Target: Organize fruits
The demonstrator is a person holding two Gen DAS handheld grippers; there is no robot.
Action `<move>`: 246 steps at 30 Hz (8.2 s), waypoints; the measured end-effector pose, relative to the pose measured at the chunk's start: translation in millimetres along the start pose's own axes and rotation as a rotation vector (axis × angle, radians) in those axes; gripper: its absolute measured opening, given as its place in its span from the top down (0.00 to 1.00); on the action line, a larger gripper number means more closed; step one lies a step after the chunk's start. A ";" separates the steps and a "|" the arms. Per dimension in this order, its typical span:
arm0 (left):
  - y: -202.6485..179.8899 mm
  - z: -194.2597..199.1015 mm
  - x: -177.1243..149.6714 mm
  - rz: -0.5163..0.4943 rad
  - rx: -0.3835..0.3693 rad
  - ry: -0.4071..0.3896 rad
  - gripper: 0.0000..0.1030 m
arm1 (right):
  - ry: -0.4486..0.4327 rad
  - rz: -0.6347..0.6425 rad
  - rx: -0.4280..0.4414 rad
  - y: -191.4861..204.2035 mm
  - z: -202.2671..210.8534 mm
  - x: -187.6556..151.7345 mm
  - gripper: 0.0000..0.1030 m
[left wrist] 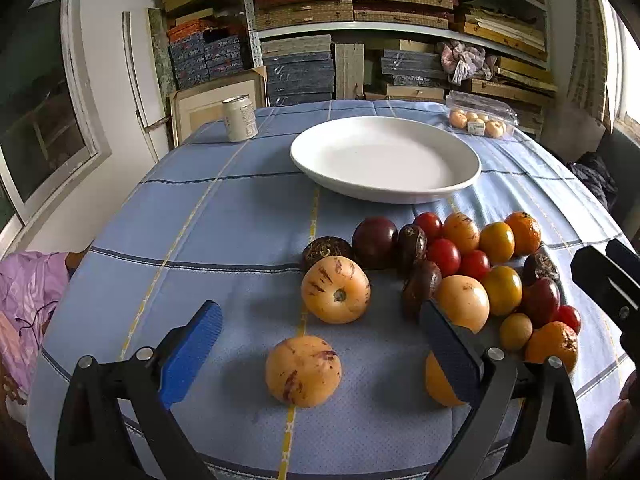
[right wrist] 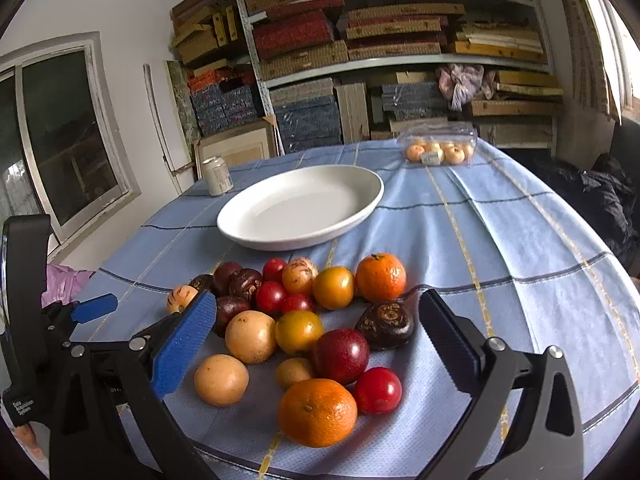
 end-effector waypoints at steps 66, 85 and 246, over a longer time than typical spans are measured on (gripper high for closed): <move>15.5 70.9 -35.6 0.115 0.011 0.083 0.03 | 0.153 0.015 -0.102 29.6 60.2 -19.8 0.04; 14.0 68.5 -38.0 0.112 0.009 0.088 0.03 | 0.151 0.013 -0.100 28.9 60.1 -20.1 0.04; -6.3 -57.7 -5.0 -0.040 -0.150 0.184 0.55 | 0.379 -0.087 0.070 -44.6 -27.7 -42.1 0.56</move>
Point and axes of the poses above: each gripper's, at about its wrist camera, not at the fingertips, and z roughly against the way its jaws point, y to its left, x to its top, the point moved 4 cm from there along -z, roughly the way its jaws point, and after that the axes turned 3 degrees about x, right-handed, at the moved point
